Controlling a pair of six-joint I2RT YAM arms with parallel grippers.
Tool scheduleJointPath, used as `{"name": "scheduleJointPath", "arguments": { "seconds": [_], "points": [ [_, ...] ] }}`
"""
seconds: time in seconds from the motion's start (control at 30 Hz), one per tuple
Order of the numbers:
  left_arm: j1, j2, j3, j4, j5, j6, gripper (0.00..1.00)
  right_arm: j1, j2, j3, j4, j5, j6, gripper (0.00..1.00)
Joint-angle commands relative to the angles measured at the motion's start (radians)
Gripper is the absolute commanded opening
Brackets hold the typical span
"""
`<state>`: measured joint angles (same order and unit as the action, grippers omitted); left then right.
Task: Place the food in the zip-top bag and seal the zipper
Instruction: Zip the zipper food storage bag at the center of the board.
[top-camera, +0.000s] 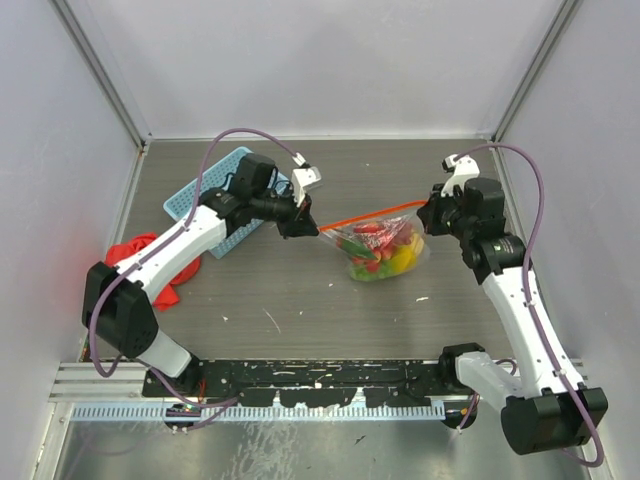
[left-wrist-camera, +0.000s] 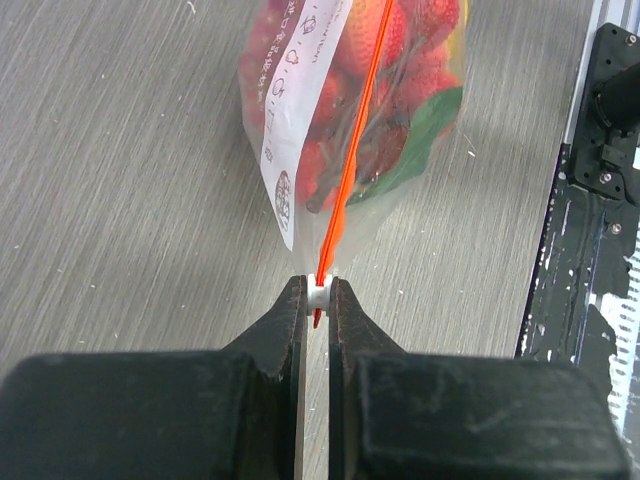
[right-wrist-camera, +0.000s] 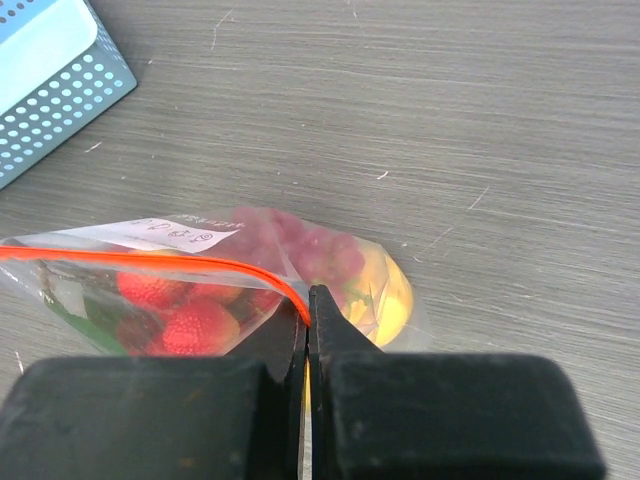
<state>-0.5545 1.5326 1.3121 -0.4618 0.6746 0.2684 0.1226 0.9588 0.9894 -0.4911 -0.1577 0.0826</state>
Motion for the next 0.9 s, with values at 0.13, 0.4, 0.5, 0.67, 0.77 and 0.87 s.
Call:
{"name": "scheduleJointPath", "arguments": {
  "seconds": [0.13,0.4,0.5,0.67,0.77,0.87],
  "points": [
    [0.037,0.131,0.091,-0.011,-0.051,-0.157,0.00,-0.042,0.180,0.047,0.189,-0.034,0.077,0.01],
    [0.037,0.357,0.249,-0.045,-0.201,-0.324,0.02,-0.042,0.484,0.094,0.392,-0.030,0.143,0.05],
    [0.036,0.422,0.290,-0.079,-0.249,-0.351,0.06,-0.044,0.604,0.151,0.414,-0.074,0.163,0.12],
    [0.037,0.416,0.264,-0.042,-0.326,-0.374,0.14,-0.051,0.647,0.164,0.479,-0.116,0.204,0.33],
    [0.037,0.391,0.251,-0.025,-0.357,-0.417,0.22,-0.058,0.631,0.157,0.482,-0.136,0.212,0.51],
    [0.038,0.329,0.214,0.026,-0.401,-0.456,0.37,-0.063,0.571,0.126,0.482,-0.146,0.219,0.63]
  ]
}}
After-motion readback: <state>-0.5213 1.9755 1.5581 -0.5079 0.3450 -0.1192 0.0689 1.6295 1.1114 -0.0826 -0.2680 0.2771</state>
